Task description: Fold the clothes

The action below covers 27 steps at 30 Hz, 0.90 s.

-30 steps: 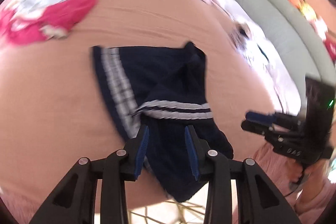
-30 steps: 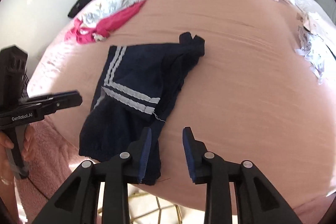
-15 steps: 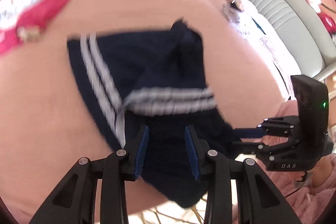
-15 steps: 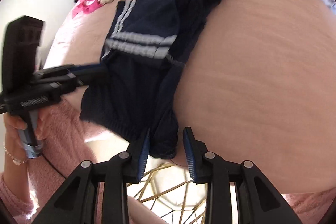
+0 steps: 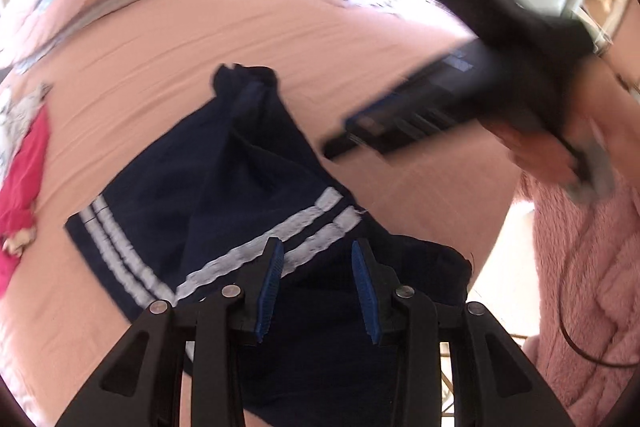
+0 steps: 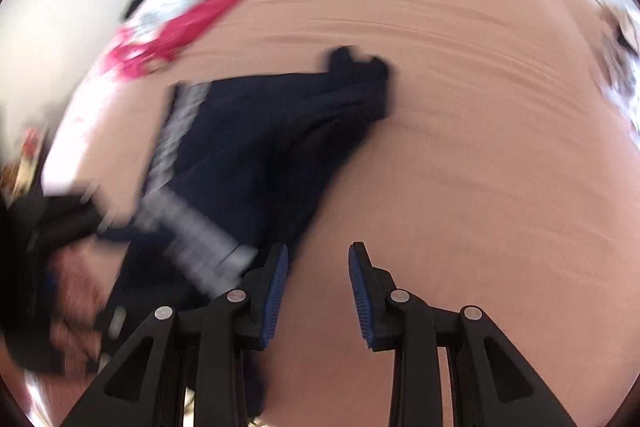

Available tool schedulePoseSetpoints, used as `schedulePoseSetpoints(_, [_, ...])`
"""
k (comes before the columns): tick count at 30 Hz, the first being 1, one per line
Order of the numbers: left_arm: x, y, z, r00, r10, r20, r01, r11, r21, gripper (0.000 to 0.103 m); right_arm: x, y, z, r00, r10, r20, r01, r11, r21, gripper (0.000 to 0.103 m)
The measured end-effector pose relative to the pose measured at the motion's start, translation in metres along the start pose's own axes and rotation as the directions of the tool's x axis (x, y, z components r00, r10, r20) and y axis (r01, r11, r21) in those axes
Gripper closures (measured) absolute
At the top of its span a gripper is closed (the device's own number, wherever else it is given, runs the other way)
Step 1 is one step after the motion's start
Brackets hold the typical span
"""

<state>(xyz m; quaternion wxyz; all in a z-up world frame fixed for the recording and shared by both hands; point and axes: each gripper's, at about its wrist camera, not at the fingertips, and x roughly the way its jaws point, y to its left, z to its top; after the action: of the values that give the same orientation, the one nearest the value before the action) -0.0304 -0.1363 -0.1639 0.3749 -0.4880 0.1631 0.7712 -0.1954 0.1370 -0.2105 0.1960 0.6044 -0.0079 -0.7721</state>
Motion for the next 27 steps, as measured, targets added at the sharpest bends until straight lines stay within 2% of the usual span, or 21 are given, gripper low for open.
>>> schedulePoseSetpoints(3, [0.008, 0.005, -0.003, 1.000, 0.012, -0.029, -0.012, 1.000, 0.014, 0.072, 0.012, -0.018, 0.020, 0.998, 0.070, -0.001, -0.070, 0.996, 0.063, 0.072])
schedulePoseSetpoints(4, [0.011, 0.008, -0.003, 0.999, 0.018, -0.038, -0.018, 1.000, 0.009, 0.075, 0.013, -0.020, 0.023, 0.997, 0.075, 0.002, -0.075, 0.995, 0.068, 0.072])
schedulePoseSetpoints(5, [0.011, 0.014, -0.004, 0.999, 0.009, -0.034, -0.010, 1.000, -0.012, 0.087, 0.013, -0.021, 0.026, 0.998, 0.070, 0.006, -0.070, 0.995, 0.066, 0.072])
schedulePoseSetpoints(6, [0.010, 0.019, -0.005, 1.000, 0.000, -0.027, -0.001, 0.999, -0.036, 0.093, 0.012, -0.020, 0.028, 0.998, 0.065, 0.012, -0.065, 0.996, 0.062, 0.072])
schedulePoseSetpoints(9, [-0.006, 0.041, -0.010, 0.999, -0.037, 0.039, 0.042, 0.989, -0.141, 0.097, 0.007, -0.017, 0.031, 0.999, 0.036, 0.025, -0.037, 0.999, 0.035, 0.072])
schedulePoseSetpoints(12, [-0.029, 0.067, -0.019, 0.992, -0.058, 0.111, 0.084, 0.968, -0.237, 0.097, 0.000, -0.008, 0.033, 0.999, 0.020, 0.046, -0.019, 0.999, -0.027, 0.072])
schedulePoseSetpoints(18, [-0.068, 0.130, -0.044, 0.972, -0.064, 0.226, 0.156, 0.895, -0.419, 0.098, 0.003, 0.013, 0.046, 0.998, -0.014, 0.055, 0.021, 0.991, -0.134, 0.072])
schedulePoseSetpoints(20, [-0.079, 0.149, -0.051, 0.971, -0.044, 0.235, 0.149, 0.879, -0.452, 0.098, 0.003, 0.009, 0.050, 0.999, -0.005, 0.053, 0.011, 0.992, -0.123, 0.072])
schedulePoseSetpoints(24, [-0.093, 0.177, -0.056, 0.970, -0.009, 0.241, 0.128, 0.866, -0.483, 0.098, 0.005, 0.009, 0.061, 0.997, 0.025, 0.067, -0.019, 0.996, -0.086, 0.072])
schedulePoseSetpoints(27, [-0.074, 0.193, -0.051, 0.976, 0.013, 0.219, 0.107, 0.843, -0.527, 0.098, 0.011, 0.009, 0.067, 0.998, 0.003, 0.056, 0.002, 0.996, -0.090, 0.072])
